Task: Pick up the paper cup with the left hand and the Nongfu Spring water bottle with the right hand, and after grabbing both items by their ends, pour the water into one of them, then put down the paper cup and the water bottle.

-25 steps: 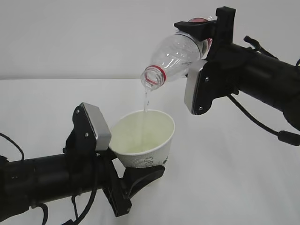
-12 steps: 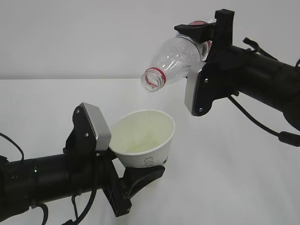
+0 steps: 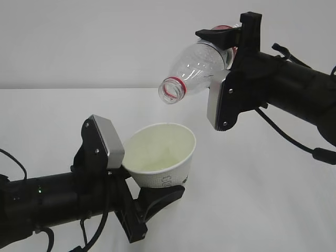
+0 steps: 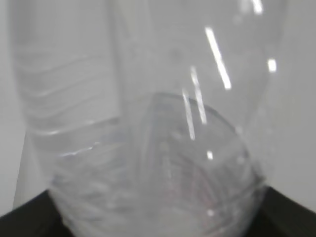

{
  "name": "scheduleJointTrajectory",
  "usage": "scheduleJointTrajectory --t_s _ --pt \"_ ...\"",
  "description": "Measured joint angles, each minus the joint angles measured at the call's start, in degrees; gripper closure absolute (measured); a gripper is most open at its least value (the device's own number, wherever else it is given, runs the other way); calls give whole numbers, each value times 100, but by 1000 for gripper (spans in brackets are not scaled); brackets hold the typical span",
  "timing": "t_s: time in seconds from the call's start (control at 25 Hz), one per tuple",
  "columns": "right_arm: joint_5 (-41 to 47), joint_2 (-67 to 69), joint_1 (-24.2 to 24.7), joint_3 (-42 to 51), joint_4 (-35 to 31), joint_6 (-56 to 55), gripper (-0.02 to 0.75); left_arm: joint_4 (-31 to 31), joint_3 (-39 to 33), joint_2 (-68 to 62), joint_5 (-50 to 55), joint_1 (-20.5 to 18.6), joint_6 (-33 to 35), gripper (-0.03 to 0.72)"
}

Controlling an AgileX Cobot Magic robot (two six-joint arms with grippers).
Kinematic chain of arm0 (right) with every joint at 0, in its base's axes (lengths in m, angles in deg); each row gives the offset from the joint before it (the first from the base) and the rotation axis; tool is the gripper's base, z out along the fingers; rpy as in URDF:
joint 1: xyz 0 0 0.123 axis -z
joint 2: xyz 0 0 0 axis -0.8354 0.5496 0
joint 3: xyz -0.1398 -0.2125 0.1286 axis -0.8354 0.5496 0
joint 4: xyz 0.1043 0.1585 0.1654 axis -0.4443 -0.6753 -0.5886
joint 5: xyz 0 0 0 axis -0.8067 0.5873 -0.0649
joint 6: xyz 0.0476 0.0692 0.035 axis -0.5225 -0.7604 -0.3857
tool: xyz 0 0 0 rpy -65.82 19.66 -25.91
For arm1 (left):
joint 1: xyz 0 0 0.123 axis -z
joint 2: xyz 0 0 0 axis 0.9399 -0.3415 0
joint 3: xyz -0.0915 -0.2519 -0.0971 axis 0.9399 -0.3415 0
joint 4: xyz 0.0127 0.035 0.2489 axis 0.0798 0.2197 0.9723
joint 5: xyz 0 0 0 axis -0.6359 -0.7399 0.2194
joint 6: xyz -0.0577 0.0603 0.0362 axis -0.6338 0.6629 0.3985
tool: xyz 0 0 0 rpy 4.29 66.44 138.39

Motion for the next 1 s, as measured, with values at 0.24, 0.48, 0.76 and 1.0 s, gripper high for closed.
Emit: scheduleJointTrajectory --t_s 0.24,0.48,0.76,1.0 --pt "0 0 0 0 0 0 225 0 0 0 0 0 0 193" --pt "0 0 0 0 0 0 225 0 0 0 0 0 0 193" --pt "12 0 0 0 17 83 225 0 0 0 0 0 0 193" --pt "33 -96 0 0 87 211 225 0 0 0 0 0 0 193"
